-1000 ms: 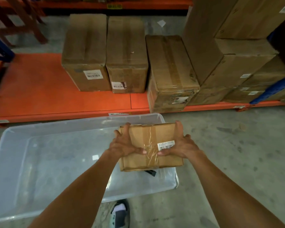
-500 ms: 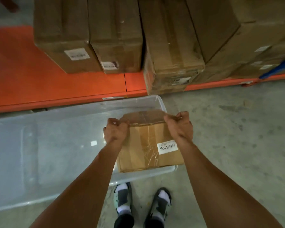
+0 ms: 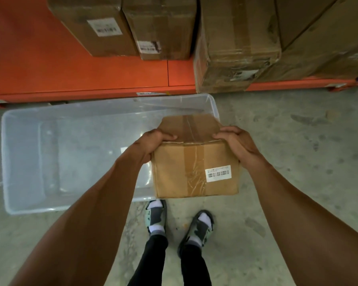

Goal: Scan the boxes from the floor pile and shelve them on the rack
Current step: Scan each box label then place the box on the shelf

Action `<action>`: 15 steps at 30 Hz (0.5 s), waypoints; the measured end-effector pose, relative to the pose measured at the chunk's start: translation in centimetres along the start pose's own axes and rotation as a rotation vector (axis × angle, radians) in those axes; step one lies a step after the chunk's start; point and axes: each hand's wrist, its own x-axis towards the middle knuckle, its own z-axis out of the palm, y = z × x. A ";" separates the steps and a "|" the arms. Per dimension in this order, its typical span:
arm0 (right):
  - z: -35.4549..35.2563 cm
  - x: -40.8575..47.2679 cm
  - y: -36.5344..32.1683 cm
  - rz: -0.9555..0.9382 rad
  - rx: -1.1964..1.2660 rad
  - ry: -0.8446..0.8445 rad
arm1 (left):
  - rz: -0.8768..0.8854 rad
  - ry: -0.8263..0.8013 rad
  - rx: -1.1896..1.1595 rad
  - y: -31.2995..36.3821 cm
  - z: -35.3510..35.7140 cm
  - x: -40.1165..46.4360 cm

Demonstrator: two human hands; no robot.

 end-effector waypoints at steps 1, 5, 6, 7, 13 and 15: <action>-0.1 -0.4 0.3 -0.002 -0.008 -0.001 | 0.017 0.012 -0.014 -0.5 0.2 -0.5; -1.2 -4.3 1.3 -0.053 -0.032 -0.003 | 0.050 0.085 -0.090 -3.3 1.0 -3.6; -1.5 -5.4 1.4 -0.074 -0.027 0.001 | 0.060 0.092 -0.085 -3.7 1.2 -4.6; -1.8 -6.6 1.2 -0.092 -0.020 0.005 | 0.080 0.095 -0.084 -3.9 1.3 -5.7; -4.3 -13.9 -1.3 -0.178 0.030 0.032 | 0.202 0.116 -0.118 -1.8 1.5 -14.8; -5.3 -16.4 -2.7 -0.203 0.045 0.048 | 0.234 0.138 -0.124 -0.8 1.1 -18.0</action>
